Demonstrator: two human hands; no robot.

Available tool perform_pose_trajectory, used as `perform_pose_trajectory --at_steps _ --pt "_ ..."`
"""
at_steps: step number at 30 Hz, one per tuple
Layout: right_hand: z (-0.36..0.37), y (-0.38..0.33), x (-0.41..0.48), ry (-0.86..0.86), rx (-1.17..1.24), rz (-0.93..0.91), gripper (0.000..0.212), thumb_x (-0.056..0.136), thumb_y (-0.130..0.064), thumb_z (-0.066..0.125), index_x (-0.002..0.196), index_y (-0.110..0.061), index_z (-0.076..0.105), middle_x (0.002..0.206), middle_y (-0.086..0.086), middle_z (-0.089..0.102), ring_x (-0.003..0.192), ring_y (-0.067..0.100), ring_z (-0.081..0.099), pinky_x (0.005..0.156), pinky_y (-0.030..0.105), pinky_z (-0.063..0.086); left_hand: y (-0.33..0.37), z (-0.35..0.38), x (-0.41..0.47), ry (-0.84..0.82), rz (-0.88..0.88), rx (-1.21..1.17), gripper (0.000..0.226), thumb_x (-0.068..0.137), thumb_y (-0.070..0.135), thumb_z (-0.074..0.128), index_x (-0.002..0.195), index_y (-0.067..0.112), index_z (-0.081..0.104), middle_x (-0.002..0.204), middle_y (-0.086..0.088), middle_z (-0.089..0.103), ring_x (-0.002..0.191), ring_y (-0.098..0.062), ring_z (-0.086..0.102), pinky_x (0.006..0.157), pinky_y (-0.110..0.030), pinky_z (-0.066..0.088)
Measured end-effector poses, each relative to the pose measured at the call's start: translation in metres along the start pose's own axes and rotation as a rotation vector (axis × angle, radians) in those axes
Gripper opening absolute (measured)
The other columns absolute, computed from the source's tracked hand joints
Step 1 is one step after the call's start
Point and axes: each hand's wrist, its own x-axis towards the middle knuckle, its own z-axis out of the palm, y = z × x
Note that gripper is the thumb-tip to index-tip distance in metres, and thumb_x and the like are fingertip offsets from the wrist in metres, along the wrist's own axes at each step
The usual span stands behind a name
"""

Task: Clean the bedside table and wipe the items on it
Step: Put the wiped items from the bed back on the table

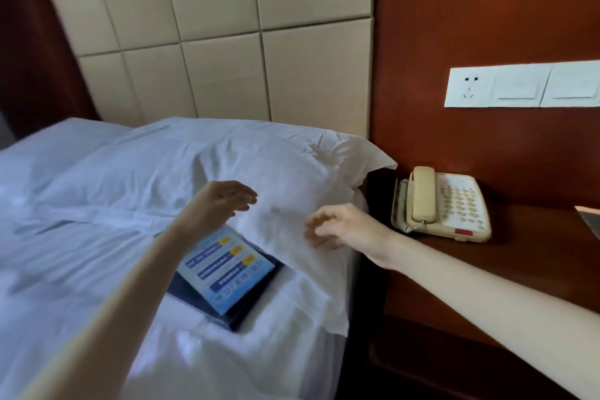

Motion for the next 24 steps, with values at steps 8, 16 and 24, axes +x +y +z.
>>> perform_pose_trajectory --at_steps 8,16,24 --pt "0.057 0.003 0.021 -0.086 -0.168 -0.125 0.028 0.081 0.003 0.064 0.108 -0.004 0.065 0.1 0.009 0.067 0.086 0.015 0.063 0.076 0.022 0.052 -0.046 -0.04 0.002 0.245 -0.041 0.36 0.018 0.088 0.012 0.062 0.105 0.017 0.068 0.104 -0.001 0.07 0.089 -0.012 0.063 0.075 -0.024 0.044" --pt "0.075 0.008 0.025 -0.16 -0.387 -0.204 0.043 0.071 -0.012 0.072 0.11 -0.026 0.062 0.103 -0.009 0.067 0.097 0.008 0.063 0.086 0.026 0.053 -0.07 -0.06 -0.003 0.168 -0.245 0.545 0.024 0.087 0.042 0.064 0.098 0.022 0.068 0.102 -0.007 0.07 0.093 -0.028 0.064 0.087 -0.044 0.052" --pt "0.082 0.011 0.023 -0.159 -0.459 -0.312 0.049 0.07 -0.01 0.074 0.115 -0.022 0.061 0.114 -0.001 0.058 0.096 0.016 0.058 0.083 0.027 0.05 -0.069 -0.051 -0.004 0.183 -0.123 0.741 0.016 0.09 0.034 0.059 0.09 0.023 0.07 0.09 -0.006 0.068 0.083 -0.028 0.061 0.071 -0.039 0.05"
